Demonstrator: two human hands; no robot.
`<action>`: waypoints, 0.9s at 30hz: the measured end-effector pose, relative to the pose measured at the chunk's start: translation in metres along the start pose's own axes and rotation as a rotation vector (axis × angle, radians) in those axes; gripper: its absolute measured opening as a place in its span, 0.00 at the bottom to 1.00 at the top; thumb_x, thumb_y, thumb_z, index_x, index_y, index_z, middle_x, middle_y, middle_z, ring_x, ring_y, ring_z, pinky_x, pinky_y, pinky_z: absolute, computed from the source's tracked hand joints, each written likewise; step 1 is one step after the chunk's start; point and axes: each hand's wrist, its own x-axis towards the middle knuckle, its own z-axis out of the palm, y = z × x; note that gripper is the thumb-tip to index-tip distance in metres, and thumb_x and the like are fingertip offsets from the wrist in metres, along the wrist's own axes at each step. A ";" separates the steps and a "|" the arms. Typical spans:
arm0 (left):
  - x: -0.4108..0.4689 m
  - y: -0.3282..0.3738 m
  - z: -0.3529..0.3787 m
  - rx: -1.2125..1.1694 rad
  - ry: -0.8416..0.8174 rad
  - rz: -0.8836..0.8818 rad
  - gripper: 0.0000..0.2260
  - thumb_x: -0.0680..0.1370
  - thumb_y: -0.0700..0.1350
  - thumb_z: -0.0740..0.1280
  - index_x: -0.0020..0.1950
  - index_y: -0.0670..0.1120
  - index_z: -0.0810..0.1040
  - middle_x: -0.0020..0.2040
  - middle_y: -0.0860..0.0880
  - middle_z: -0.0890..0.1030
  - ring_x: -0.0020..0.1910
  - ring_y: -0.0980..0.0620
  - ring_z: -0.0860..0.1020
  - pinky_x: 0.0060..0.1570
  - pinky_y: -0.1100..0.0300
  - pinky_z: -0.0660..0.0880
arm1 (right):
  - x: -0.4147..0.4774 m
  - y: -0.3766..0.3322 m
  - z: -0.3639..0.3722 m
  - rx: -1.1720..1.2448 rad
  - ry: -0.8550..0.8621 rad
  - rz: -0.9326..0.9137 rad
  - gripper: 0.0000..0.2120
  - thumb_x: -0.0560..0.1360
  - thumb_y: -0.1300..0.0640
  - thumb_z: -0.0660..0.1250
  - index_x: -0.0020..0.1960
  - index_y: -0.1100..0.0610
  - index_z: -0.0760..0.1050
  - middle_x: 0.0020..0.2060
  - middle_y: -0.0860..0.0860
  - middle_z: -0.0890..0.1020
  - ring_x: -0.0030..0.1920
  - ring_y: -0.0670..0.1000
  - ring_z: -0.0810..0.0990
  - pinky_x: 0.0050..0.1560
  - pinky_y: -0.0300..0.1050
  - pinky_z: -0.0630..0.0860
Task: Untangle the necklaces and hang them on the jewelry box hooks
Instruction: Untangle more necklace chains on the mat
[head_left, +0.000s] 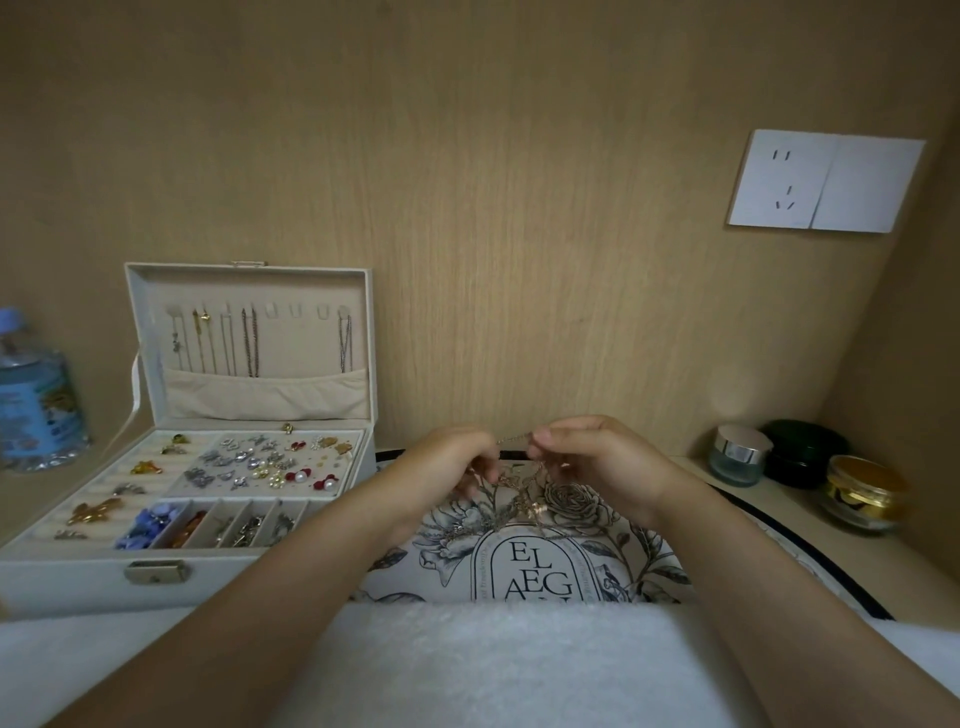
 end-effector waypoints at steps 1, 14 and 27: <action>-0.001 0.000 0.000 0.010 -0.024 -0.041 0.10 0.70 0.52 0.64 0.39 0.47 0.79 0.42 0.45 0.82 0.35 0.51 0.74 0.47 0.54 0.70 | 0.001 0.000 0.001 0.050 0.006 0.002 0.08 0.72 0.49 0.72 0.41 0.54 0.84 0.37 0.48 0.82 0.40 0.51 0.73 0.48 0.45 0.71; 0.005 0.005 -0.002 -0.516 0.133 0.086 0.11 0.80 0.39 0.61 0.37 0.43 0.71 0.26 0.50 0.63 0.28 0.50 0.69 0.51 0.49 0.78 | 0.002 0.009 0.007 -0.371 0.118 0.112 0.19 0.74 0.53 0.73 0.29 0.52 0.69 0.24 0.46 0.71 0.27 0.45 0.67 0.36 0.42 0.66; 0.006 0.000 -0.015 0.426 0.402 0.247 0.07 0.76 0.49 0.67 0.38 0.53 0.79 0.31 0.57 0.76 0.33 0.57 0.75 0.38 0.59 0.72 | 0.009 0.021 -0.009 -0.411 0.509 -0.098 0.12 0.75 0.69 0.68 0.43 0.52 0.79 0.36 0.47 0.74 0.32 0.43 0.71 0.34 0.34 0.71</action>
